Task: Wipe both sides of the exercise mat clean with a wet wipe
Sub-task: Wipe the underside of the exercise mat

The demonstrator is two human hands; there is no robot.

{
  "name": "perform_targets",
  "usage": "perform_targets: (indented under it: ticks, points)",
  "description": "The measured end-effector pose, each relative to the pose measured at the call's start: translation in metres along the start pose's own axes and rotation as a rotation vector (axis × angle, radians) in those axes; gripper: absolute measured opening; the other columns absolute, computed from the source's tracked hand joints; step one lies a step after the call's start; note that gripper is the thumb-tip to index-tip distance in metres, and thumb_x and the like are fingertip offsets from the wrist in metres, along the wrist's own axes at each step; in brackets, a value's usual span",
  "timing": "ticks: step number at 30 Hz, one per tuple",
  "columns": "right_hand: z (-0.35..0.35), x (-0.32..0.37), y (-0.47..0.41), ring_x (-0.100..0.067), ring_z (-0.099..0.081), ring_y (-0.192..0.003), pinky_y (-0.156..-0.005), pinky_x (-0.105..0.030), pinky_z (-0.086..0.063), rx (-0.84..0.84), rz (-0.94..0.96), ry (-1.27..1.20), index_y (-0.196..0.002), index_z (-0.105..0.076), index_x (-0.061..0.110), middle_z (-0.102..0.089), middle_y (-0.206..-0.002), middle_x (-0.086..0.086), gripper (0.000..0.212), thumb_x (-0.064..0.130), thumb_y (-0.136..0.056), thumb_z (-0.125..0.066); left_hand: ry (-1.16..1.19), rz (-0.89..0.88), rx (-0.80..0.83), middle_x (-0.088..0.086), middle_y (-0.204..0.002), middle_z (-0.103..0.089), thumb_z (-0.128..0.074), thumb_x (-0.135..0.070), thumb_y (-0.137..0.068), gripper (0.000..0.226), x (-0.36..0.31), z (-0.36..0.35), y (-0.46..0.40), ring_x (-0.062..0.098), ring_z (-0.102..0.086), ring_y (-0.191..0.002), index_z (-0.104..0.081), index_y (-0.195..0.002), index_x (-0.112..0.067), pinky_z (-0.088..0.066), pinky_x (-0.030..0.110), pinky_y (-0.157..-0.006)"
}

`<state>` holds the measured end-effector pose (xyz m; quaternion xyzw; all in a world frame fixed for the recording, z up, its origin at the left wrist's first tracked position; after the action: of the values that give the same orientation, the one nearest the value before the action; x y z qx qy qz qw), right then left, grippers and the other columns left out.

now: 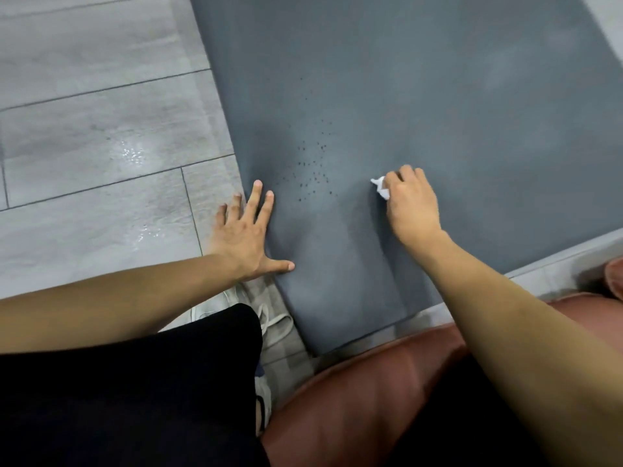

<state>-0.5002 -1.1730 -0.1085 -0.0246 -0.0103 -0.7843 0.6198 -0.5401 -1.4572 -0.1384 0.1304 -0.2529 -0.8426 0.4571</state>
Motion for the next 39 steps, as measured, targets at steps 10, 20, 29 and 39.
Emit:
perform_targets:
  ticks: [10,20,29,39]
  points:
    - [0.002,0.074,0.030,-0.037,-0.059,-0.079,-0.072,-0.037,-0.050,-0.164,-0.269,-0.528,-0.084,-0.069,0.013,-0.066,-0.088,-0.012,0.017,0.005,-0.083,-0.054,0.022,-0.003,-0.019,0.008,-0.167,0.031,-0.054,-0.094,-0.067,0.143,-0.006,-0.003,-0.002,0.038,-0.001,-0.157,0.020,-0.161,-0.016,-0.010,0.051,-0.128]
    - [0.000,0.024,0.002,-0.033,-0.061,-0.095,-0.074,-0.036,-0.044,0.043,0.078,-0.113,-0.075,-0.057,0.021,-0.062,-0.095,-0.014,0.021,0.017,-0.077,-0.037,0.033,-0.051,0.070,0.005,-0.166,0.034,-0.047,-0.097,-0.068,0.139,0.002,-0.003,-0.008,0.037,0.005,-0.158,0.026,-0.160,-0.021,-0.004,0.053,-0.128]
    - [-0.007,0.161,0.095,-0.033,-0.054,-0.078,-0.067,-0.038,-0.048,0.292,0.268,-0.352,-0.089,-0.066,0.013,-0.057,-0.090,-0.013,0.008,0.012,-0.084,-0.061,0.015,-0.087,0.081,0.007,-0.166,0.033,-0.048,-0.097,-0.068,0.140,0.003,0.001,-0.006,0.039,0.002,-0.158,0.025,-0.160,-0.020,-0.006,0.052,-0.128]
    - [0.008,0.011,0.047,-0.037,-0.054,-0.086,-0.067,-0.035,-0.038,0.159,-0.257,-0.141,-0.087,-0.066,0.011,-0.055,-0.092,-0.015,0.021,0.007,-0.085,-0.045,0.088,-0.096,0.109,0.003,-0.166,0.034,-0.060,-0.088,-0.072,0.137,0.004,0.003,-0.005,0.038,0.002,-0.158,0.023,-0.161,-0.024,-0.007,0.052,-0.128]
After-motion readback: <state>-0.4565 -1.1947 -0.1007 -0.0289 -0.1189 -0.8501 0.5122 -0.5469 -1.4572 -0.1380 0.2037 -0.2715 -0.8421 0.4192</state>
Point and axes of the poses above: each hand's wrist, its own y-axis away from the middle knuckle, its own z-axis out of the back of the hand, x = y × z, the point moved 7 cm from there along -y, towards the middle knuckle
